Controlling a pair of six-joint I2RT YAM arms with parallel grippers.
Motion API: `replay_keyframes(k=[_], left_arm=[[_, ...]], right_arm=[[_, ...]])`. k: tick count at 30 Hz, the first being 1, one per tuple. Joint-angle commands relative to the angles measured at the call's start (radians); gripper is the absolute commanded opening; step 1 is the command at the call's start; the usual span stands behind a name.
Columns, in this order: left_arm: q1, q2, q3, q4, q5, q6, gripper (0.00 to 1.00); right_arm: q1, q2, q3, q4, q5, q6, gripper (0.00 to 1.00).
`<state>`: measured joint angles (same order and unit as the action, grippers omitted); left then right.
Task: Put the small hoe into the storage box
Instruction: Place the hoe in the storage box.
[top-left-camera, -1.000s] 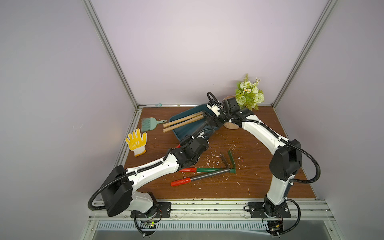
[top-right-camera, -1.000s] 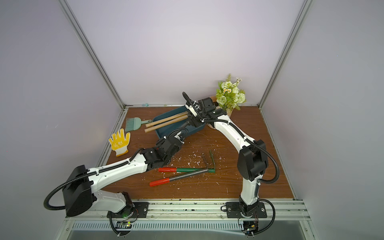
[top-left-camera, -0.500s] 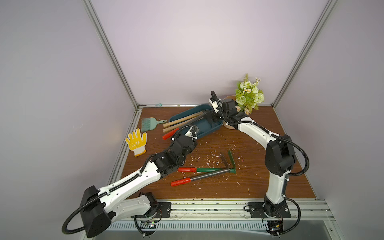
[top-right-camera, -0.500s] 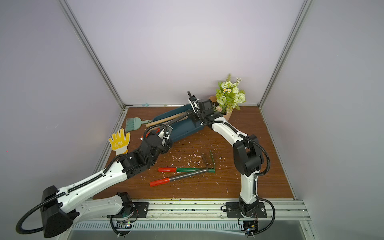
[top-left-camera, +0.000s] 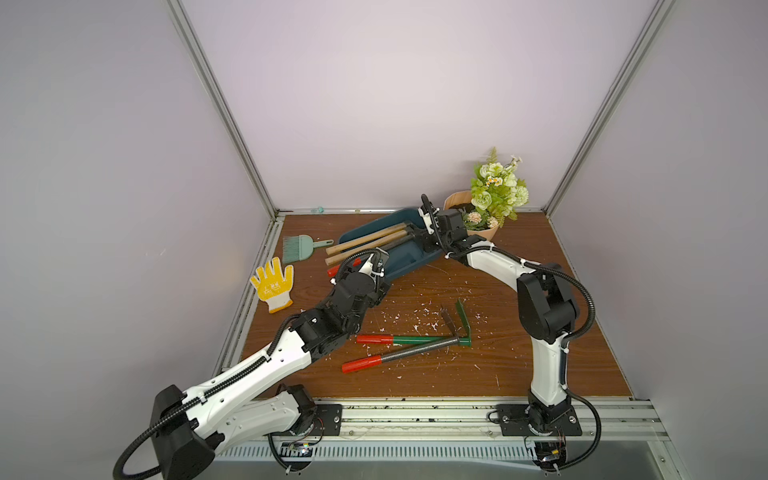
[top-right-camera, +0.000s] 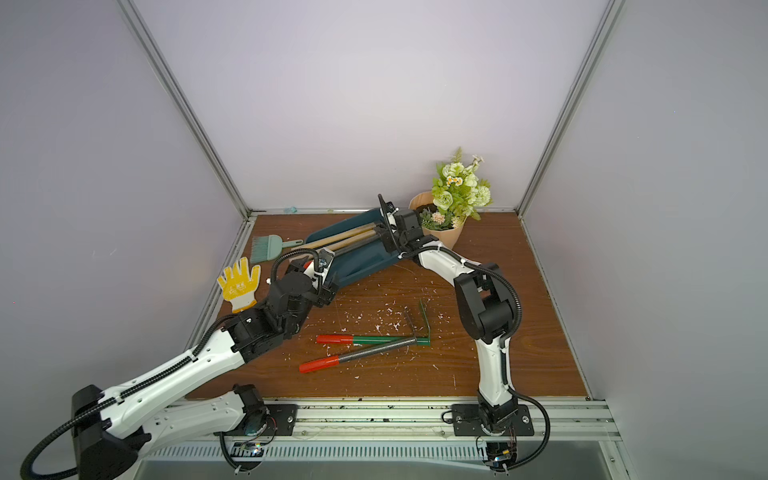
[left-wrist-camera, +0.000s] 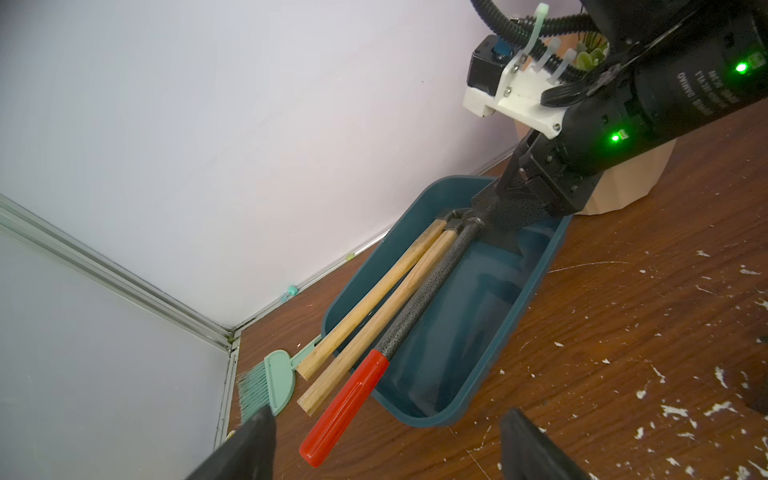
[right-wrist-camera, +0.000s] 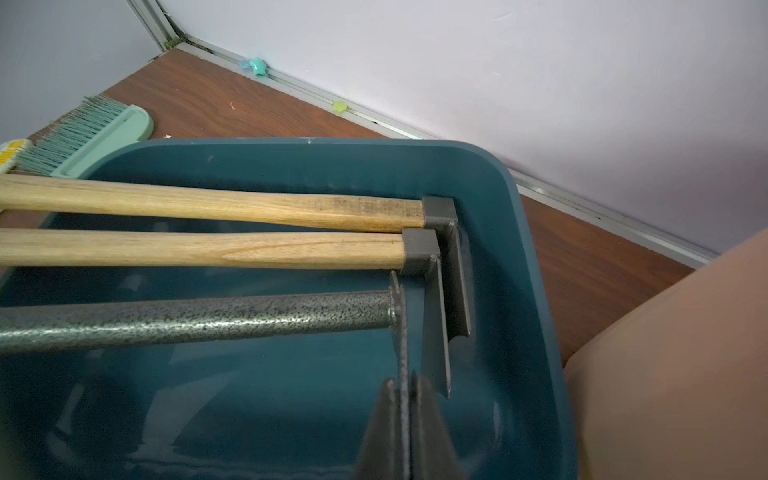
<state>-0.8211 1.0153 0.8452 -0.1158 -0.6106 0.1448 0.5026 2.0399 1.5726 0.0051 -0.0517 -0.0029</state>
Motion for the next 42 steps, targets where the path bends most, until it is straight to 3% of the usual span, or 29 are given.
replay_keyframes(k=[1,17,36,37,42], left_arm=[[0.011,-0.011,0.008,-0.002,0.006,-0.024,0.86],[0.013,-0.026,0.027,-0.053,-0.016,-0.027,0.86],[0.016,-0.017,0.024,-0.058,-0.02,-0.032,0.86],[0.014,-0.017,0.025,-0.059,-0.02,-0.031,0.86],[0.015,-0.017,0.019,-0.057,-0.016,-0.036,0.86]], right_arm=[[-0.001,-0.016,0.035,0.151,0.002,0.045,0.0],[-0.02,0.113,0.129,0.153,0.051,0.023,0.0],[-0.044,0.175,0.135,0.176,0.065,0.043,0.0],[-0.045,0.177,0.137,0.177,0.069,0.043,0.01],[-0.048,0.174,0.139,0.174,0.062,0.028,0.24]])
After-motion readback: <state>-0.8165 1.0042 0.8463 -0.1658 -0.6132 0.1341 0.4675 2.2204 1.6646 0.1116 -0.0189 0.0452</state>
